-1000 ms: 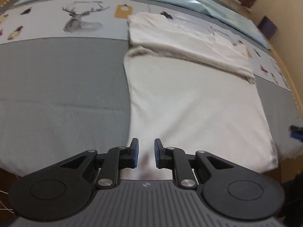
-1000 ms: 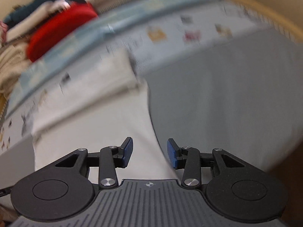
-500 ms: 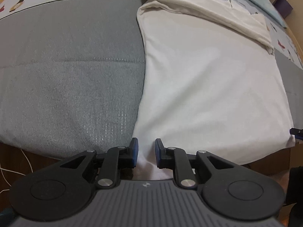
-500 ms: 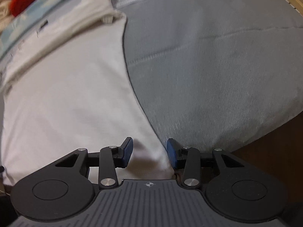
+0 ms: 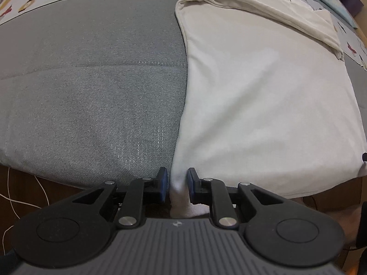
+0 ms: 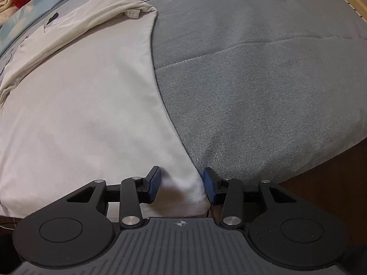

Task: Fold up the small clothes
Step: 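Grasp the shirt hem with the left gripper while the right gripper grasps the hem, then lift the hem with both grippers and fold it toward the collar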

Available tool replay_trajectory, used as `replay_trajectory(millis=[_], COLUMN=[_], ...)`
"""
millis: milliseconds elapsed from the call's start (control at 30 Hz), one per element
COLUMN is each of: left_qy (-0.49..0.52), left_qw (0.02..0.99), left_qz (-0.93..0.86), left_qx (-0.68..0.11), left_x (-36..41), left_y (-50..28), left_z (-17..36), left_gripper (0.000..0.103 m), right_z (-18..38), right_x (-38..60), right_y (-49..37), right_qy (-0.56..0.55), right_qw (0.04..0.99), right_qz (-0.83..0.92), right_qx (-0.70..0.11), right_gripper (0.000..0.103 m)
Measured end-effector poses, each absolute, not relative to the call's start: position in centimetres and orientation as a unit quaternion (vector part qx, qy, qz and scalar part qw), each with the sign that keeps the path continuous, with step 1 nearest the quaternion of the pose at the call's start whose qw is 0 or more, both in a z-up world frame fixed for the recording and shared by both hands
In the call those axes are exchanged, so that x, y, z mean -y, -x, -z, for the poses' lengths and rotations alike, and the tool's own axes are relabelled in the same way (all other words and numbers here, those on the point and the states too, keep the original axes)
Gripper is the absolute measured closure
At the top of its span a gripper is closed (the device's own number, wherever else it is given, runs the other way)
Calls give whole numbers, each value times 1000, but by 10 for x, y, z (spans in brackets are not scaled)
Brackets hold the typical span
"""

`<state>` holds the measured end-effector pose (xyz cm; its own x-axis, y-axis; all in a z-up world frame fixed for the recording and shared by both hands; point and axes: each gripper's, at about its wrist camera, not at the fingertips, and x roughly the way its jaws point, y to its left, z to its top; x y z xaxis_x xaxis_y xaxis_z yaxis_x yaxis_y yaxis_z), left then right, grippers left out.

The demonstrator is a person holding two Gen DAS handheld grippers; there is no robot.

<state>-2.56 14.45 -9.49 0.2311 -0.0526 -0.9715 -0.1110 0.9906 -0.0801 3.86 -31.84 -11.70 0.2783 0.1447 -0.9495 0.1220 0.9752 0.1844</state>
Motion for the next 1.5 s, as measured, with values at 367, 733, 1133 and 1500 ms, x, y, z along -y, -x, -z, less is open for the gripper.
replay_trajectory(millis=[367,733,1133,1500], left_qy=[58,45,-3,11], left_qw=[783,797,861,892], left_qz=[-7,2,86,159], left_qx=[-619,-602,-501,-423], left_x=[-140,-135,-126,-170], left_y=[26,27,65,141], left_z=[94,89,-14,-117], left_gripper=[91,99,102,102], right_z=[113,112,28,-67], right_x=[315,312,344,394], right_y=[-35,-36,-25,49], right_qy=[-113,-110,-203,-219], right_qw=[793,797,843,849], right_qz=[-33,-39,-78,-171], right_qx=[-598,-593,-492,-449], right_gripper=[92,95,99,100])
